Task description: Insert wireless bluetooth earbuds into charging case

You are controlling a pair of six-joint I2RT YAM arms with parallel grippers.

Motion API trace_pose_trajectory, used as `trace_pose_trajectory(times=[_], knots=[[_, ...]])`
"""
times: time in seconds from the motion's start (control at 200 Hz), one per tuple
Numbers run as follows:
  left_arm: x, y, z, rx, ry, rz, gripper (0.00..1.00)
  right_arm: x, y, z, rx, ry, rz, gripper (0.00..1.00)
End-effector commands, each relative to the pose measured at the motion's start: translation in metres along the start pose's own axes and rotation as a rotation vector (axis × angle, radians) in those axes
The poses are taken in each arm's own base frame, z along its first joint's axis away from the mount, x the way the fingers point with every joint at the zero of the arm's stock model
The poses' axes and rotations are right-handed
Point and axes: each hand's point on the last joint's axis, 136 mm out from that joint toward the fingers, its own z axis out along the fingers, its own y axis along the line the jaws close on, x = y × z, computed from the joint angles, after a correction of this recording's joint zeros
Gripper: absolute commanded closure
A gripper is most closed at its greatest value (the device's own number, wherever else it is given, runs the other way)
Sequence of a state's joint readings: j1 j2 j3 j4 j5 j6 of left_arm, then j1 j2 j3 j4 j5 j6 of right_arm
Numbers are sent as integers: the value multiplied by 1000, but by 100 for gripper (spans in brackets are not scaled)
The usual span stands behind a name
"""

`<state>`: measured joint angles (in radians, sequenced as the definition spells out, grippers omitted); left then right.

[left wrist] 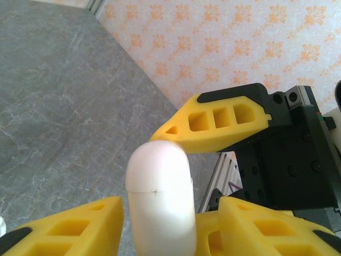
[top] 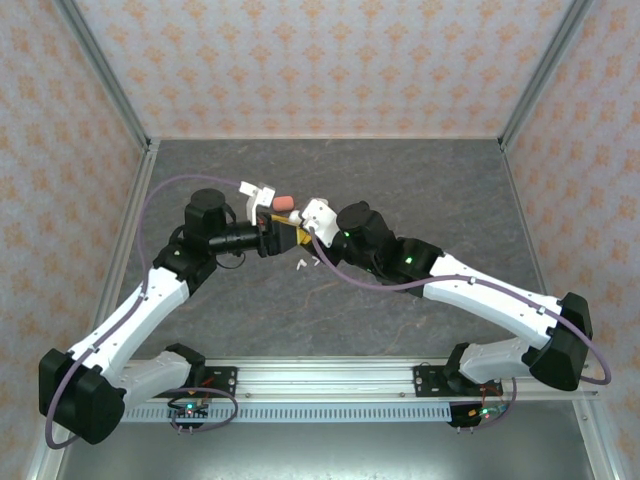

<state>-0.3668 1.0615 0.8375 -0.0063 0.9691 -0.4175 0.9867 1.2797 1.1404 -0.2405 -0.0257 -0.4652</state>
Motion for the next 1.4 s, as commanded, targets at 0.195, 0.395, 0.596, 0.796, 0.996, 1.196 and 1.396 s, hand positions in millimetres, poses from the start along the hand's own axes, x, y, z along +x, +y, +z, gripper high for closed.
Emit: trace_pose_trajectory(times=[0.195,0.395,0.596,0.796,0.996,1.196,1.396], knots=[[-19,-22,-4,43,-46,90,71,-5,-15,-5,78,-15,16,51],[-28,-18,-8,-12,-106,113,82,5,-23,-9,56,24,77,29],[-39,-7,-11,-84,-227,174,90,14,-14,-23,-136,17,198,7],[-43,-15,-17,-64,-356,298,94,1,-13,-47,-330,-105,370,0],[-38,-39,-21,-16,-399,417,95,-31,-33,-70,-311,-292,465,1],[-32,-48,-15,10,-381,451,97,-45,-53,-73,-230,-350,510,2],[-29,-52,-10,30,-366,459,97,-46,-58,-64,-209,-341,524,7]])
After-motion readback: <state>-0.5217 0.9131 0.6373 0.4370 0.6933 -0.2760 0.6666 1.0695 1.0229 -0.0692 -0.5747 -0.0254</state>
